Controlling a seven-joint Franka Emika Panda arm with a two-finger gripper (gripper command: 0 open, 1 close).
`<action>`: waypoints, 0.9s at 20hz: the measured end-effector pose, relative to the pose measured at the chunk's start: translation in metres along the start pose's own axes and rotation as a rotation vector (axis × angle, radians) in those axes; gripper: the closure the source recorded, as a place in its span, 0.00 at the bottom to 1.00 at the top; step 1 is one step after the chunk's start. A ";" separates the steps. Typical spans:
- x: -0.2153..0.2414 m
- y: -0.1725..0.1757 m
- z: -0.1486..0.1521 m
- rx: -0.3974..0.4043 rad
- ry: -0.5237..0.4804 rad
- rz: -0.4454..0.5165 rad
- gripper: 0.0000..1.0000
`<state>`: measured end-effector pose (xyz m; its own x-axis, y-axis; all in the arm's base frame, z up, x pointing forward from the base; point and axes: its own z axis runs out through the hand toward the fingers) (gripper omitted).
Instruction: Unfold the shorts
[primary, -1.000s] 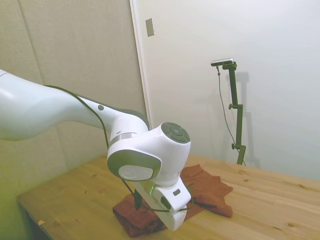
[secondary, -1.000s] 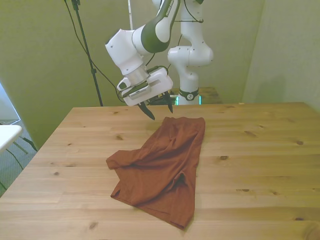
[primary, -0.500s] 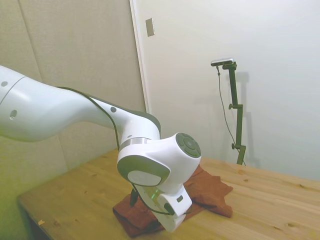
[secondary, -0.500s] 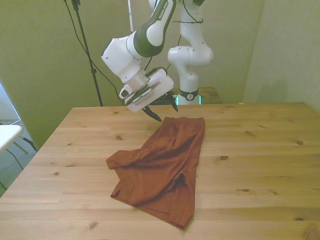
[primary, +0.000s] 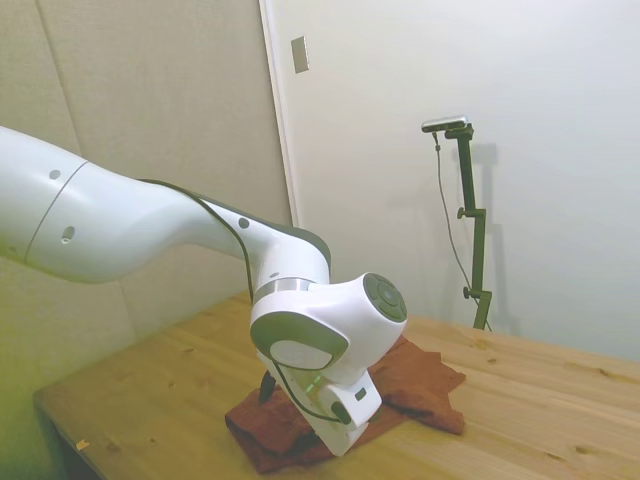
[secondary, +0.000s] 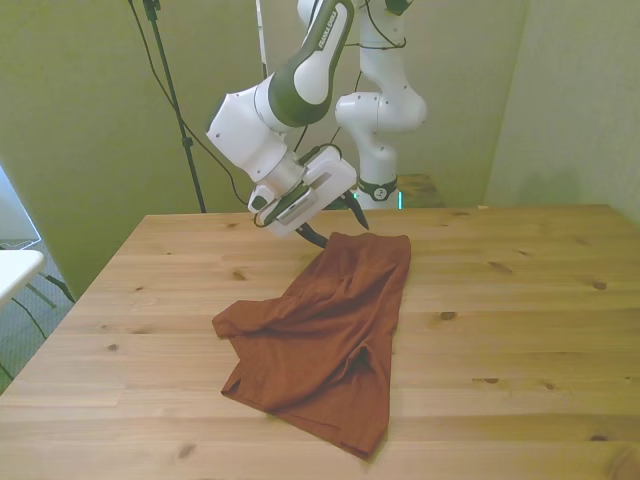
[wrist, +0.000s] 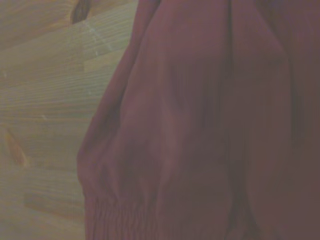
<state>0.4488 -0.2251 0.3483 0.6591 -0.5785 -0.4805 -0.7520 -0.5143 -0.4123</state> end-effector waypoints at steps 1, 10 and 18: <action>0.000 -0.001 0.002 0.001 -0.003 0.000 1.00; 0.003 0.000 0.006 0.000 -0.009 0.004 1.00; 0.004 0.002 0.004 0.002 -0.006 0.008 1.00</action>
<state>0.4498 -0.2255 0.3423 0.6530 -0.5785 -0.4888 -0.7573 -0.5082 -0.4102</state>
